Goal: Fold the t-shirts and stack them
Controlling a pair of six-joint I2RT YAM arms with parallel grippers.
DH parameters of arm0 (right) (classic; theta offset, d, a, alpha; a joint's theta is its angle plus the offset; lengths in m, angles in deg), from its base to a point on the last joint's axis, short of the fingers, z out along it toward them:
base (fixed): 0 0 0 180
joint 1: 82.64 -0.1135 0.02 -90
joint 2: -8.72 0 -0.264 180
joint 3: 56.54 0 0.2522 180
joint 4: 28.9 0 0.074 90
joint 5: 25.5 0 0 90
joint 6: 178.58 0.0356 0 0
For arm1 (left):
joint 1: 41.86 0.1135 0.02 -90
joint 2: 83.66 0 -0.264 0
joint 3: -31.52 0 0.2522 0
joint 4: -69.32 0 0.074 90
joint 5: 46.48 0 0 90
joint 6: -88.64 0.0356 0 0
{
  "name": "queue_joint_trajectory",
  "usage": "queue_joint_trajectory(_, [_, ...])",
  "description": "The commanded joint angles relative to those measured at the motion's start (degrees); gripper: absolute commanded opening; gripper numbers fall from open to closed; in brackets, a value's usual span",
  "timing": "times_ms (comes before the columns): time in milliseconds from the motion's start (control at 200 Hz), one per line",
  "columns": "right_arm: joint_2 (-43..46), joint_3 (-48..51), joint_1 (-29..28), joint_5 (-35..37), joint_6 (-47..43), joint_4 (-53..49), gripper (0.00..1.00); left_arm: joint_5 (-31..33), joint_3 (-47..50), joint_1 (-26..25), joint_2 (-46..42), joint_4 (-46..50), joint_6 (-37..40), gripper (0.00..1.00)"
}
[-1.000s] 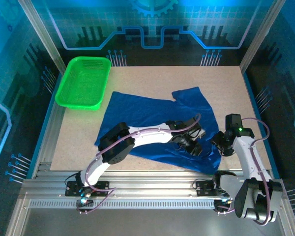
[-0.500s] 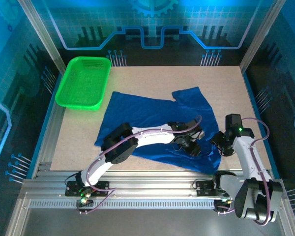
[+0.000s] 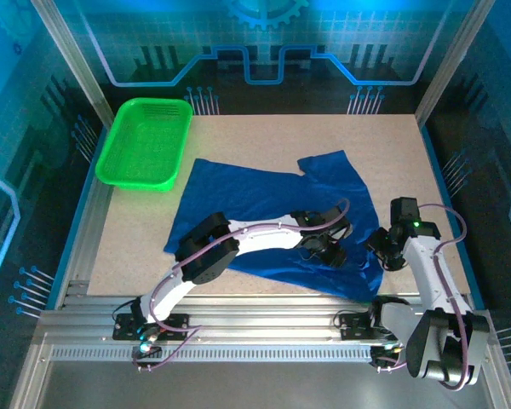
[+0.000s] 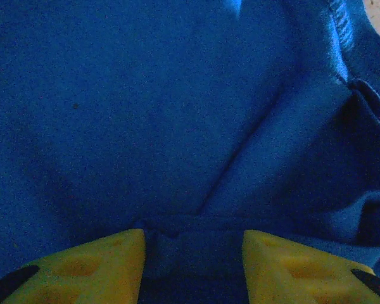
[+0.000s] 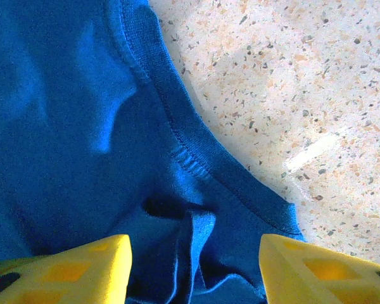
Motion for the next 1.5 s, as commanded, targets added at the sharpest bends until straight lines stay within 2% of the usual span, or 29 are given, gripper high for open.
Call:
queue_joint_trajectory(0, [0.2,0.3,0.9,-0.5,-0.9,-0.2,0.56,0.6,0.5,0.6,-3.6,-0.8,-1.6,0.47])
queue_joint_trajectory(235, [0.3,0.3,0.9,-0.6,-0.9,-0.1,0.56,-2.3,1.3,1.4,-4.5,-2.7,-3.0,0.48])
queue_joint_trajectory(915, [0.3,0.3,0.9,-0.8,-1.0,-0.1,0.56,-1.9,-1.0,0.8,0.5,1.6,-1.2,0.46])
queue_joint_trajectory(1081, [0.3,0.2,0.9,-0.7,-0.9,-0.2,0.56,-2.2,-1.7,0.2,1.6,2.6,-0.7,0.41])
queue_joint_trajectory(1126, [0.4,0.1,0.9,-0.7,-0.9,-0.2,0.56,-2.2,-1.7,0.2,1.6,2.5,-0.8,0.38])
queue_joint_trajectory(1376, [0.6,0.1,0.9,-0.6,-0.8,-0.4,0.56,-2.5,-2.7,0.2,1.2,2.2,-0.7,0.03])
queue_joint_trajectory(1496, [0.8,0.1,0.9,-0.8,-0.8,-0.4,0.57,-1.8,-3.0,0.4,-0.5,2.1,-0.8,0.0])
